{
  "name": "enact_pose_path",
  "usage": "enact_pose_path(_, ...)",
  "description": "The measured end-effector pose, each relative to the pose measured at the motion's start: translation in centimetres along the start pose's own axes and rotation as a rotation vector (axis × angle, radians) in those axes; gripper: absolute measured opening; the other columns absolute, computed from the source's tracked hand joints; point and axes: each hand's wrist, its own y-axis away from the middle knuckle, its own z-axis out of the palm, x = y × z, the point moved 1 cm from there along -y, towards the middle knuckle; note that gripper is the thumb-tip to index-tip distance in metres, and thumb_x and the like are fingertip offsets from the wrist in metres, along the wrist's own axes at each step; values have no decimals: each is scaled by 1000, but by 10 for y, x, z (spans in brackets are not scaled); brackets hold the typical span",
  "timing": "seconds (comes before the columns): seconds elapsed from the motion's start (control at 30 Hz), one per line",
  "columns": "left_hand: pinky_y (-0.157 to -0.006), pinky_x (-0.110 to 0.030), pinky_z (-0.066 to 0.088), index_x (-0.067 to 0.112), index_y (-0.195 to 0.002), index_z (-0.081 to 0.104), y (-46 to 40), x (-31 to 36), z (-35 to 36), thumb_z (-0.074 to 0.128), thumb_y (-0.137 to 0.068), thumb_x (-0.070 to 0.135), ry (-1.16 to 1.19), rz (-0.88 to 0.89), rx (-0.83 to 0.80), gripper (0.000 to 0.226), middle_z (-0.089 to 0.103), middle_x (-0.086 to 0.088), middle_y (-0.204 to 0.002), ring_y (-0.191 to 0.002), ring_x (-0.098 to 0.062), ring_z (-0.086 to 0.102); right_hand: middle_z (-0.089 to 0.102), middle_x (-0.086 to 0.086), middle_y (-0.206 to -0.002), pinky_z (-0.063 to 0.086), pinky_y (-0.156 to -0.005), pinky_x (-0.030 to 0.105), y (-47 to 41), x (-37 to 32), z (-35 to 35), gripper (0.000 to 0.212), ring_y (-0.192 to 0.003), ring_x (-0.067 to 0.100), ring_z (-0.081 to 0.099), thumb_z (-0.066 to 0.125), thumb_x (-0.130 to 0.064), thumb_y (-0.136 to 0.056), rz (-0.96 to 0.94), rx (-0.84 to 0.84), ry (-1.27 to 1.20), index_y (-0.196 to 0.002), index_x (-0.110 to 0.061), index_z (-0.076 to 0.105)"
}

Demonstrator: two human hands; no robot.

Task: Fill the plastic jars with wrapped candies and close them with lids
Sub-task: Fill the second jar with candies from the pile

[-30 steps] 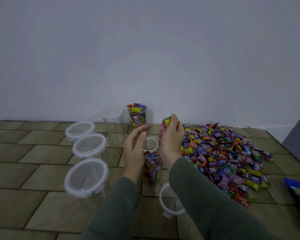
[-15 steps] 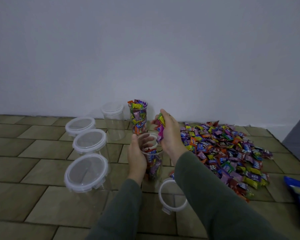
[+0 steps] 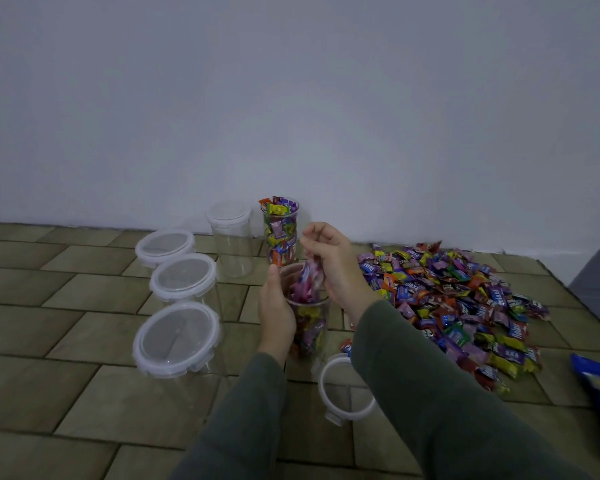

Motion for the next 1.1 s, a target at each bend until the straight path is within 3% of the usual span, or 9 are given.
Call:
enact_pose_path(0.27, -93, -50, 50, -6, -109, 65, 0, 4, 2, 29, -102, 46, 89, -35, -16, 63, 71, -21, -99, -95, -31, 67, 55, -2, -63, 43, -63, 26, 1, 0, -1, 22, -61, 14, 51, 52, 6, -89, -39, 118, -136, -78, -12, 58)
enact_pose_path(0.43, -101, -56, 45, 8, -110, 69, 2, 7, -4, 41, -93, 52, 24, -79, -57, 56, 72, -13, -107, -107, -31, 66, 59, -6, -70, 44, -66, 28, -3, -8, -13, 21, -69, 15, 57, 53, 0, -91, -49, 161, -84, -80, -17, 58)
enact_pose_path(0.5, -101, -50, 47, 12, -111, 69, 2, 13, -8, 45, -99, 38, -13, -22, -40, 38, 73, -8, -107, -108, -25, 66, 58, -4, -77, 42, -67, 28, -4, -8, -25, 20, -71, 15, 58, 53, -3, -92, -37, 170, 12, -81, -19, 58)
enact_pose_path(0.57, -91, -36, 54, 10, -112, 67, 2, 24, -10, 50, -99, 21, -25, 45, -14, 24, 73, -5, -105, -103, -18, 68, 58, -3, -79, 40, -66, 28, -2, -2, -39, 18, -70, 13, 57, 53, -5, -92, 4, 178, 99, -82, -19, 57)
enact_pose_path(0.67, -72, -11, 50, 14, -110, 67, 6, 47, -6, 52, -98, 13, -182, 219, 4, 20, 70, 3, -103, -88, 4, 66, 58, -2, -82, 40, -63, 25, 5, 10, -59, 15, -71, 11, 56, 52, -8, -93, 71, 174, 197, -85, -19, 57)
enact_pose_path(0.77, -80, -19, 50, 25, -107, 67, 9, 67, 5, 53, -97, 20, -380, 312, -29, 18, 68, 13, -102, -94, 0, 63, 58, 1, -88, 43, -62, 23, 9, 19, -76, 15, -73, 13, 56, 51, -7, -94, 88, 182, 228, -84, -17, 57)
enact_pose_path(0.9, -89, -33, 53, 31, -108, 66, 15, 80, 31, 53, -96, 30, -618, 371, -139, 17, 66, 11, -106, -101, -7, 61, 56, 4, -89, 46, -58, 17, 8, 25, -96, 12, -71, 16, 55, 52, -4, -94, 100, 174, 294, -87, -13, 57)
enact_pose_path(1.0, -91, -35, 51, 27, -110, 67, 24, 79, 53, 53, -96, 32, -740, 470, -200, 21, 66, 10, -109, -106, -6, 58, 59, 4, -90, 46, -58, 14, 7, 27, -118, 7, -69, 11, 57, 52, -7, -95, 113, 172, 366, -93, -10, 58)
enact_pose_path(1.1, -87, -27, 48, 24, -111, 68, 29, 71, 76, 54, -96, 30, -809, 515, -270, 22, 66, 9, -109, -104, -5, 58, 58, 2, -87, 48, -69, 24, 7, 26, -143, 9, -72, 15, 55, 53, -9, -95, 132, 182, 425, -89, -14, 57)
